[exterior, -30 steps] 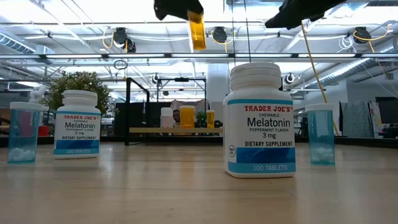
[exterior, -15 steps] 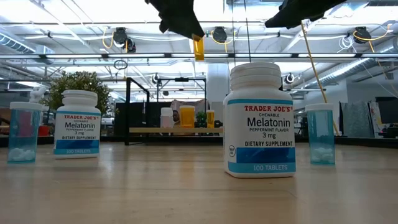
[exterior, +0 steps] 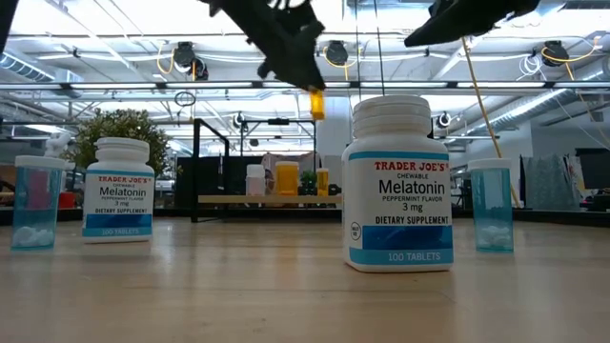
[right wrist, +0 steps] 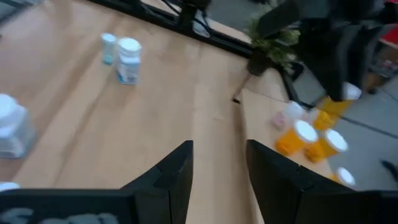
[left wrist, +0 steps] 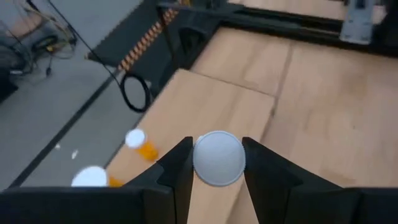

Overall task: Pick and place medicine bottles onto shelf by color
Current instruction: Put the small orange pill bottle on the shelf aligned with the other small orange pill bottle

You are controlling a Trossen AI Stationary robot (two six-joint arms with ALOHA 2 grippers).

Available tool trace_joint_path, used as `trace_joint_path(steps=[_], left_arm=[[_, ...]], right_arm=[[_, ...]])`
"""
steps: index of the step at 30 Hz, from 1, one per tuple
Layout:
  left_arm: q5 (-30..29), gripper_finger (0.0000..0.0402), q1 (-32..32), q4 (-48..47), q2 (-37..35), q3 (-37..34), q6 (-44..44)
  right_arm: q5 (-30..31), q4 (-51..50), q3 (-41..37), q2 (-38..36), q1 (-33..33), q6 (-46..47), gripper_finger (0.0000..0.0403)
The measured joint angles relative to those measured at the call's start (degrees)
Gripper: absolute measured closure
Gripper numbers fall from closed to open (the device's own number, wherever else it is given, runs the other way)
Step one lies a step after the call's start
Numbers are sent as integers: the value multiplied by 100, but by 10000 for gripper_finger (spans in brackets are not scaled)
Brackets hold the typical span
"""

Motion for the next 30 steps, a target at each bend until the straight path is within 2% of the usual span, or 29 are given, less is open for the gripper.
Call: trace_joint_path(steps=[4,11,30], left_arm=[[41,274,123,-119,341,301,14],[147,274,297,-251,1021,844,38],[-26,274,541,51,1748,854,-591]], right_arm=[[369,-66,-3,-59,-13,-29,259],[408,-177,-2,-232,-35,-130,259],[393,-472,-3,-739,-35,-78,259]])
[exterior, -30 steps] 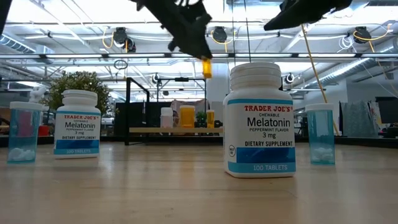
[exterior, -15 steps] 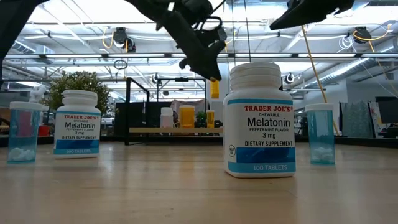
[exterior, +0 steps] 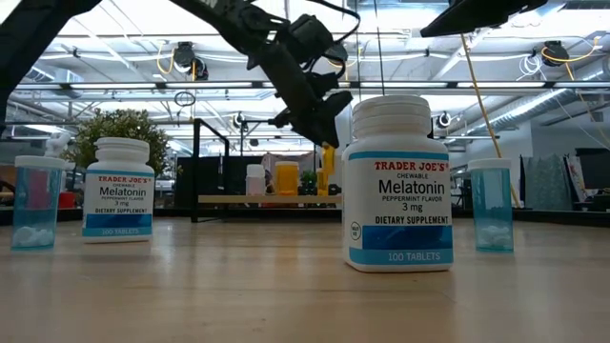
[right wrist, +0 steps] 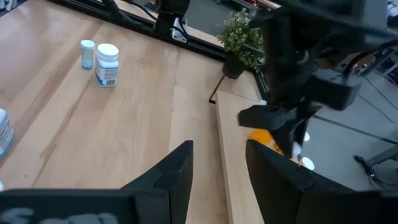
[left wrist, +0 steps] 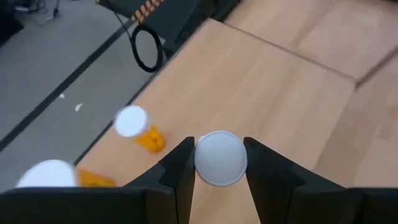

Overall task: Pick and place medicine bottles onto shelf by color
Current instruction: Put the small orange pill bottle on the shelf aligned with the other small orange pill bottle

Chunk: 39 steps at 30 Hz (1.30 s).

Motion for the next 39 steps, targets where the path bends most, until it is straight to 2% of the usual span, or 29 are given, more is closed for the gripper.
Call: trace_joint_path(steps=[39], left_arm=[[-189,274,103,144,381,-38,-473]], right_arm=[[-13,-101,0,4,0,256,259]])
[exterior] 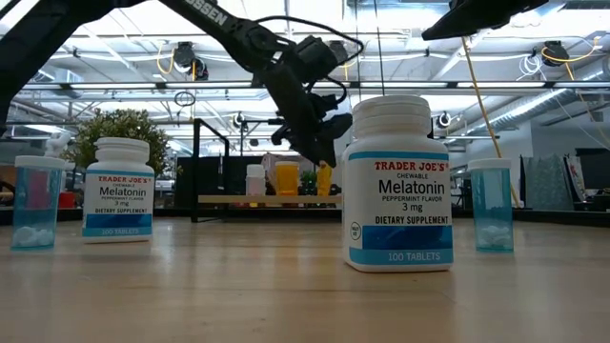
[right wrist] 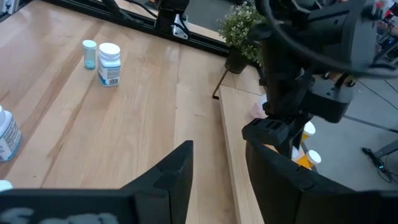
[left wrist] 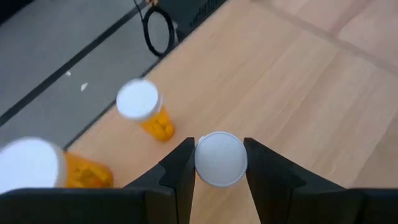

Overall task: Pick and place medicine bottles onto shelf by color
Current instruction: Put the small orange pill bottle on the shelf aligned with the other small orange pill bottle

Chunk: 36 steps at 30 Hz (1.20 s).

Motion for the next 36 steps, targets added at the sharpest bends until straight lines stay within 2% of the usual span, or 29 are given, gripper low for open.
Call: trace_joint_path(steps=[17,27,36], left_arm=[[17,272,-35,28,113,-2,-122],[15,207,-33,15,113,-2,-168],[-116,175,-33,67,113,-2,-139]], right_arm=[[0,-35,0,0,1,-1,259],[0,-35,0,0,1,-1,259],[0,-35,0,0,0,-1,259]])
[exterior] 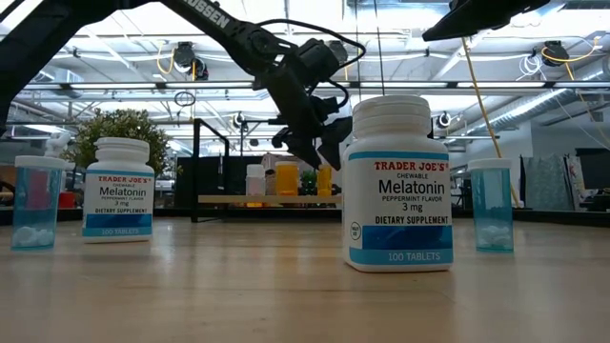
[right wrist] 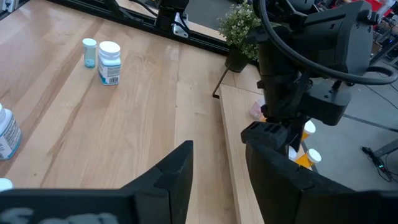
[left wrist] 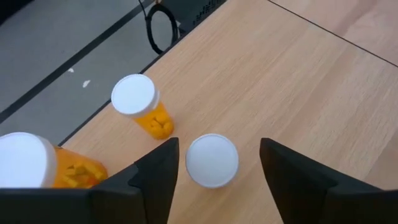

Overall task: Pick and place medicine bottles onto shelf by color
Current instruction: Put the small orange pill bottle on the shelf aligned with the other small orange pill bottle, then put the right blue pill bottle on the shelf

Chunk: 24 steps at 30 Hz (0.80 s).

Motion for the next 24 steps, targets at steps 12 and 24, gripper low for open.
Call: trace_joint_path(steps=[12,24], left_arm=[[-91,143,0,184,-108,10,91],[-559,140,-442,-792,-1540,22,336]], right_arm=[[0,2,0,0,2,0,259],[-4,5,0,0,2,179,259]])
